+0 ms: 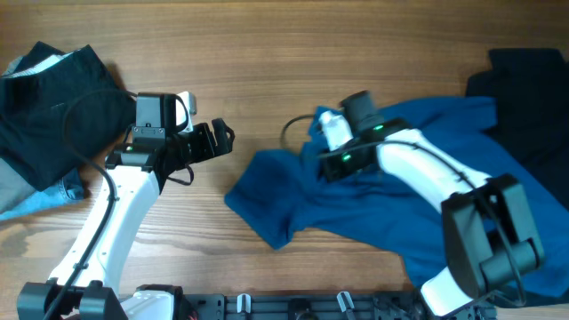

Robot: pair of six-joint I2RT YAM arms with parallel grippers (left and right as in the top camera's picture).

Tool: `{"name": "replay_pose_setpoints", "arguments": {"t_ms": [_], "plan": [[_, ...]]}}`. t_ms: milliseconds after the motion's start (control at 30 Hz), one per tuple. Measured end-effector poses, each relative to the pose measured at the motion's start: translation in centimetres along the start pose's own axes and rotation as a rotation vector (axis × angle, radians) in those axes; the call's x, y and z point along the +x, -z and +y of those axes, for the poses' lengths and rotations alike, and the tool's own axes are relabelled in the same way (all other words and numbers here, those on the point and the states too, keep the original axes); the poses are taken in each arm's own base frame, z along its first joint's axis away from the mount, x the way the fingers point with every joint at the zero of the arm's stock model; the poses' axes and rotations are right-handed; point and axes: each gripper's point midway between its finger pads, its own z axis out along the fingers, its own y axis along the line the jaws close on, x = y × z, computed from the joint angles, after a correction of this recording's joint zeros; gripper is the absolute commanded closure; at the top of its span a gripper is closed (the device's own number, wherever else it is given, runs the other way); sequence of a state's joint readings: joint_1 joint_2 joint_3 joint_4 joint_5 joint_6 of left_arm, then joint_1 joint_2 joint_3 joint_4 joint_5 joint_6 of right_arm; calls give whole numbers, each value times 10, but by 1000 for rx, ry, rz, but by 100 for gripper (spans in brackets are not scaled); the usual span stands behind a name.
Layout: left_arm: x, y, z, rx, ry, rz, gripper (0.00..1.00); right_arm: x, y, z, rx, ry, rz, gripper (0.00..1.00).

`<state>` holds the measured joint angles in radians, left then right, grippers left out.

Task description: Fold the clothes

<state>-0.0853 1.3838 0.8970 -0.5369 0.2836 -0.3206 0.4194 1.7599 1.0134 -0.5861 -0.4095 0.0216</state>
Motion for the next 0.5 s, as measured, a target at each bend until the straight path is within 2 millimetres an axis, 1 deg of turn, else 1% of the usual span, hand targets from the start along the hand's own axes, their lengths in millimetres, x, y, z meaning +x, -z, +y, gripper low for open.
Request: {"name": "replay_pose_setpoints", "arguments": {"t_ms": [67,100,133,200,233,267,300,367,433,500], "plan": [[-5,0,4,-25,-3,-23,0,8,-8,25,-27,60,37,96],[-8,0,6,-37,-6,-39,0,17,-13,39,-43,92,71,96],[-12,0,7,-45,-8,-54,0,25,-16,48,-51,111,101,96],[-16,1,8,-54,-11,-73,0,48,-20,66,-66,140,184,96],[-17,1,8,-56,-13,-79,0,58,-20,70,-67,144,223,95],[-19,1,8,-57,-14,-86,0,67,-19,72,-65,141,258,90],[-20,1,8,-56,-15,-91,0,73,-19,72,-63,136,281,87],[-23,1,6,-49,-19,-102,0,78,-17,71,-54,110,300,84],[-25,1,4,-37,-21,-108,0,77,-18,67,-28,68,296,77],[-24,1,0,-17,-23,-104,0,75,-17,63,-2,25,290,72]]}}
